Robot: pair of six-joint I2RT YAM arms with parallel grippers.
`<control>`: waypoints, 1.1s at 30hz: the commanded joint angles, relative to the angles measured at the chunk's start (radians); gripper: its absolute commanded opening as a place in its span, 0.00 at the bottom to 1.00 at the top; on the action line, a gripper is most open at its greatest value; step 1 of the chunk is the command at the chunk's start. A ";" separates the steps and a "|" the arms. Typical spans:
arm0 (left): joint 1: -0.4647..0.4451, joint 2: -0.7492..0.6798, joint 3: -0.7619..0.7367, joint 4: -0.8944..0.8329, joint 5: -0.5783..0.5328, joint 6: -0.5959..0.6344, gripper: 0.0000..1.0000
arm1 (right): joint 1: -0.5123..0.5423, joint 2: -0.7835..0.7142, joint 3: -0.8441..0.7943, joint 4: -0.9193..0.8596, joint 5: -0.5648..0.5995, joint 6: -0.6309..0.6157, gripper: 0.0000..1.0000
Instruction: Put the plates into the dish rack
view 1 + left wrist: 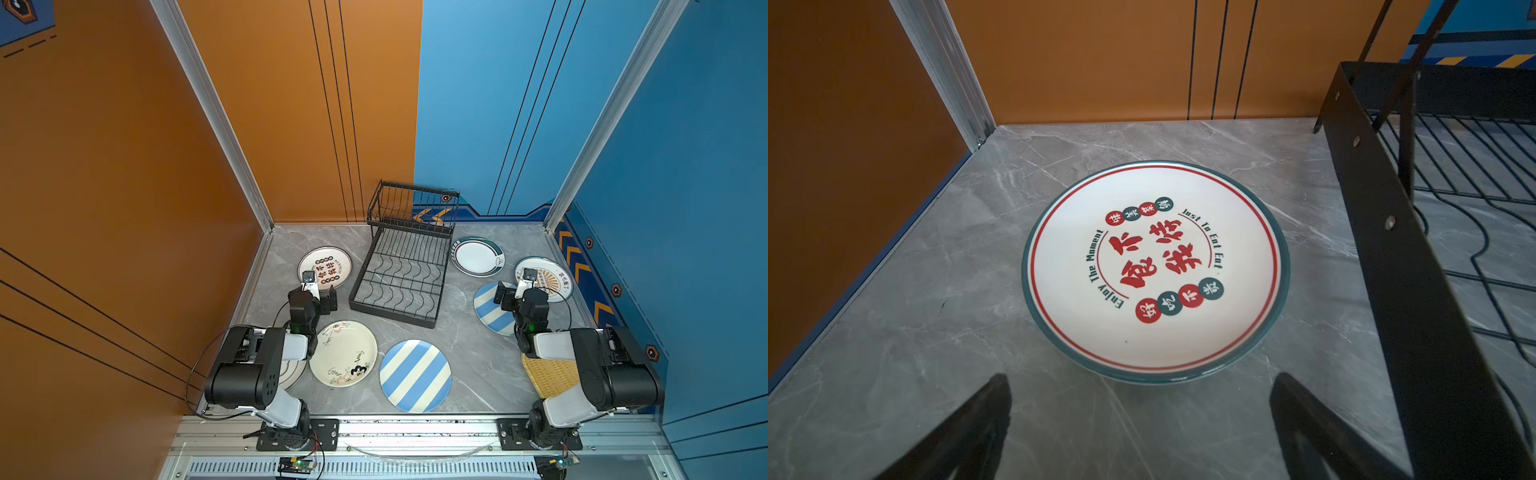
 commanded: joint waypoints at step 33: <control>0.000 -0.109 0.056 -0.180 -0.012 0.025 0.98 | 0.021 -0.142 0.046 -0.226 0.036 -0.014 1.00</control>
